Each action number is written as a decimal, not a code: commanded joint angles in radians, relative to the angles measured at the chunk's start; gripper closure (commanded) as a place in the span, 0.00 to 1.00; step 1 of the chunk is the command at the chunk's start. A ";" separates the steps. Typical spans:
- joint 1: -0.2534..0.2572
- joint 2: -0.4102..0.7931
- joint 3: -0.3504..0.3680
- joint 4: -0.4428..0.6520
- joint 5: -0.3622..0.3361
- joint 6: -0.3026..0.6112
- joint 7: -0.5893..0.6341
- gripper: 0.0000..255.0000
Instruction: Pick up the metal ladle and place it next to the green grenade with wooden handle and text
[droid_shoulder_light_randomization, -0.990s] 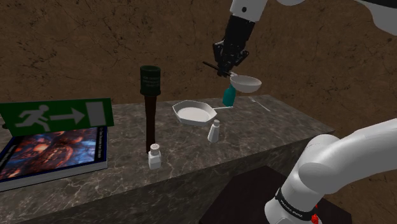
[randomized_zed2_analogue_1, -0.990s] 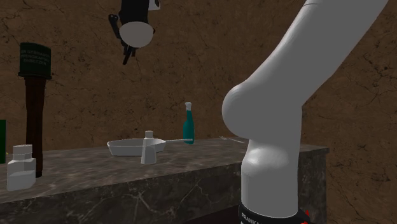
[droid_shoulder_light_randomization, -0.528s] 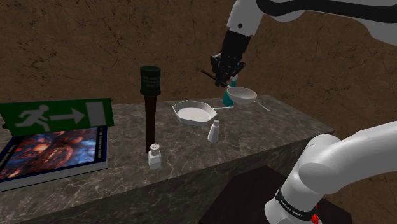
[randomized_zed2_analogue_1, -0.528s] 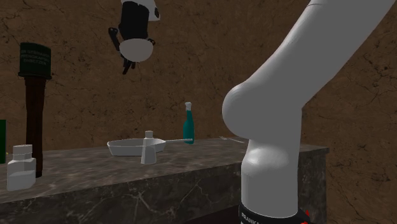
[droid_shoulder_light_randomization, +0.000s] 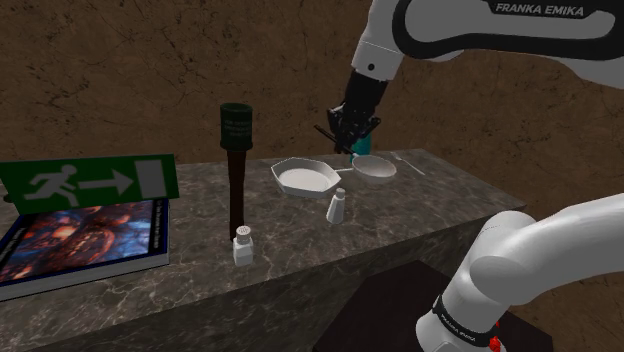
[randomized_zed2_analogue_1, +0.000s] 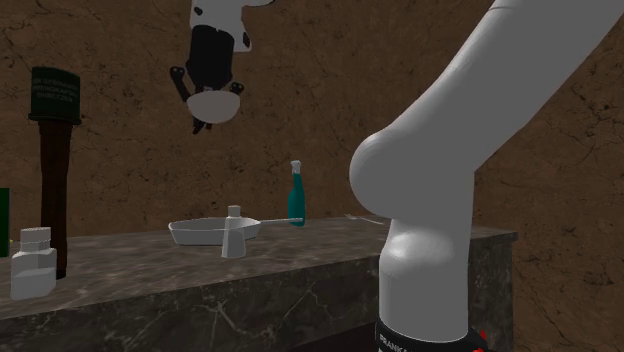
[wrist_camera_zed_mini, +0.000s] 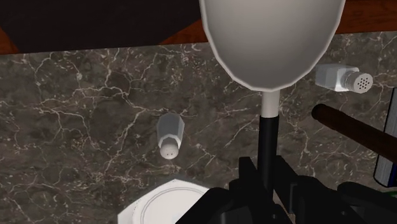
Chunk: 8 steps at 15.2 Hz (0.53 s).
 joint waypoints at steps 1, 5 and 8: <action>0.001 -0.004 0.002 -0.028 0.002 0.025 -0.002 1.00; 0.004 -0.011 0.007 -0.087 0.008 0.076 -0.004 1.00; 0.006 -0.014 0.011 -0.129 0.012 0.115 -0.006 1.00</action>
